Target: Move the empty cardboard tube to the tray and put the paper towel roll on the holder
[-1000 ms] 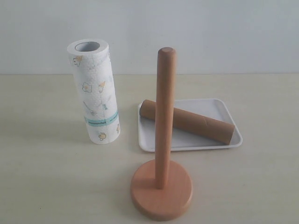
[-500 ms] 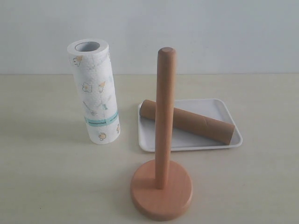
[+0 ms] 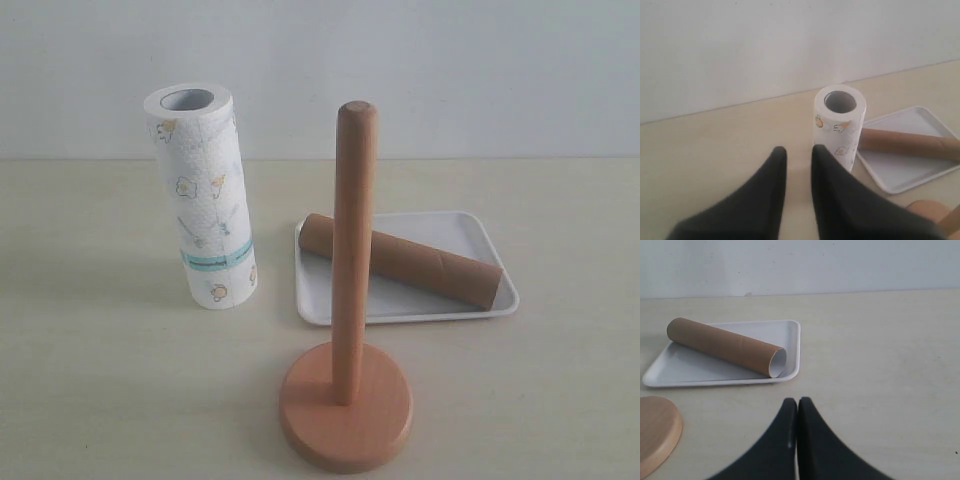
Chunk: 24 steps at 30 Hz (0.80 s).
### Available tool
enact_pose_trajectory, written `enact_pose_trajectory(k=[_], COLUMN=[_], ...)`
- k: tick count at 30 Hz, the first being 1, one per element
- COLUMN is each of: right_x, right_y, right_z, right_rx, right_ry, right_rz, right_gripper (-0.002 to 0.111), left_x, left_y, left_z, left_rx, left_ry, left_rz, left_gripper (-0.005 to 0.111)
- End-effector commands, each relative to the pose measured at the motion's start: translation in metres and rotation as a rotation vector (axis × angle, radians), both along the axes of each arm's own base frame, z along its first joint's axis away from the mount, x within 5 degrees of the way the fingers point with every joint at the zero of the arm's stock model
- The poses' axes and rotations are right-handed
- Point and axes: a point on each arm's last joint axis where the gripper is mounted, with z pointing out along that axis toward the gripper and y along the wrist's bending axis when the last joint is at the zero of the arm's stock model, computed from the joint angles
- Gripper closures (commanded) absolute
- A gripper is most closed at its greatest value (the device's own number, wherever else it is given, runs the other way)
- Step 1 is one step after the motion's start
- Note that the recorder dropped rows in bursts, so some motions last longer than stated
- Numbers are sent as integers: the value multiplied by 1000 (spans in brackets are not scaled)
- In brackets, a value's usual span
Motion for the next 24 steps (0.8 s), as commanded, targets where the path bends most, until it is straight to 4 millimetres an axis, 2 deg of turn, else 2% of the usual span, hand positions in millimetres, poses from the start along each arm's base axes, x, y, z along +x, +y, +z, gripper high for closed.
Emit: enact_pose_trajectory(k=[1, 4, 6, 7, 10, 13, 20, 24], right_x=[0, 0, 0, 0, 0, 0, 0, 0], right_y=[0, 0, 0, 0, 0, 0, 0, 0], right_z=[1, 1, 1, 1, 1, 1, 1, 1], right_rx=[-12, -12, -12, -12, -12, -12, -12, -12], right_ry=[-17, -17, -17, -17, -17, -17, -17, -17], right_rz=[-3, -3, -3, -3, -3, -3, -3, -3], right_gripper=[108, 108, 108, 108, 108, 108, 108, 108], left_x=[18, 26, 30, 31, 36, 42, 63, 71], left_y=[0, -4, -7, -10, -11, -13, -18, -23], left_z=[-23, -44, -58, -66, -73, -81, -128, -152], left_rx=[-2, -10, -6, -6, -65, -31, -120, -69], left_ry=[-9, -23, -49, -79, -189, -249, -205, -183], left_rz=[-9, -57, -108, -142, -130, -176, -235, -325], left_gripper=[56, 34, 29, 28, 29, 29, 29, 29])
